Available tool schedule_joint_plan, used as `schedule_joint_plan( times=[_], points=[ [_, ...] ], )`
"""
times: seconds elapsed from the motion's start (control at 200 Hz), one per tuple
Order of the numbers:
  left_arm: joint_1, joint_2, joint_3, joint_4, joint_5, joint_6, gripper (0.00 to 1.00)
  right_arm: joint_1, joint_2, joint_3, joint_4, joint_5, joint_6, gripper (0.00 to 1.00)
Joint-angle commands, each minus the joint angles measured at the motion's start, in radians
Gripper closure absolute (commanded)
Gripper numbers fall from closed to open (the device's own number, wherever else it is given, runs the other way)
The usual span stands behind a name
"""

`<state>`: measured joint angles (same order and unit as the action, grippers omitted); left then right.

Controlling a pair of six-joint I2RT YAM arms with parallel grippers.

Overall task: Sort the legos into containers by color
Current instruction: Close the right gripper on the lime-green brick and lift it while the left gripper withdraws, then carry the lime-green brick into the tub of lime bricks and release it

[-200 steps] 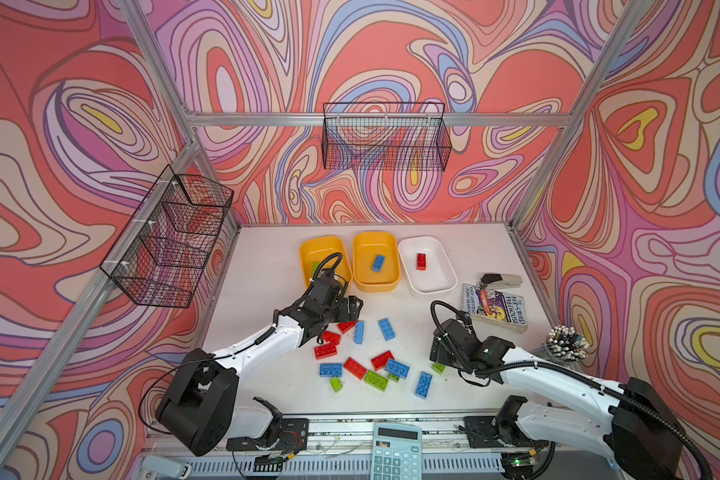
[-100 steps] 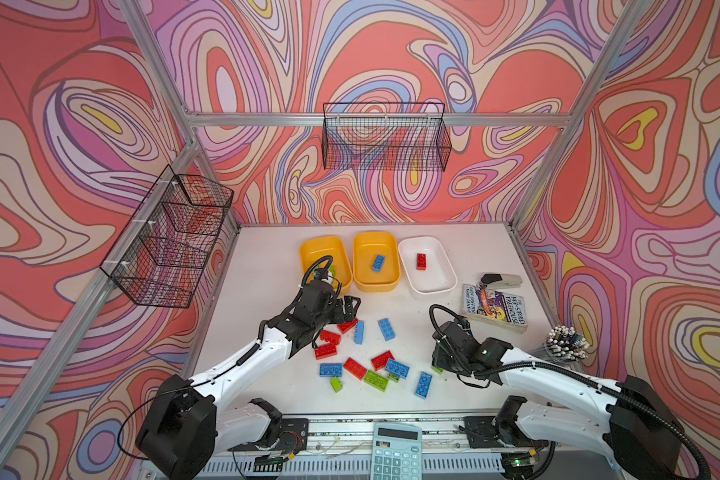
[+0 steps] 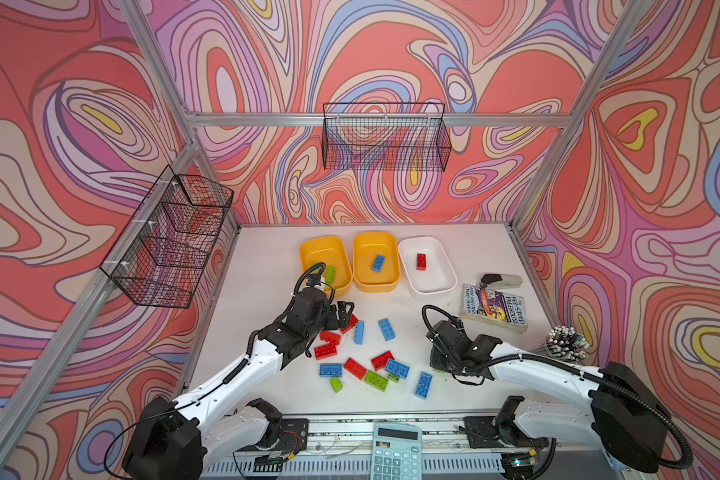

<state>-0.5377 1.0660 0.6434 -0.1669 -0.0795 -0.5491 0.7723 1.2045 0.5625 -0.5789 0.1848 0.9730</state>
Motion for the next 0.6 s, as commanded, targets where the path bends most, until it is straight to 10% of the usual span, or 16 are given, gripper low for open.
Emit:
schedule_joint_plan(
  times=[0.0,0.596],
  points=[
    [-0.004,-0.041,-0.018,-0.057,-0.045,0.009,0.05,0.005,0.018,0.097,-0.001,0.052,-0.044,0.7],
    [-0.004,-0.384,-0.09,-0.32,-0.126,-0.084,0.05,0.002,0.646,0.888,0.278,-0.174,-0.429,0.71]
  ],
)
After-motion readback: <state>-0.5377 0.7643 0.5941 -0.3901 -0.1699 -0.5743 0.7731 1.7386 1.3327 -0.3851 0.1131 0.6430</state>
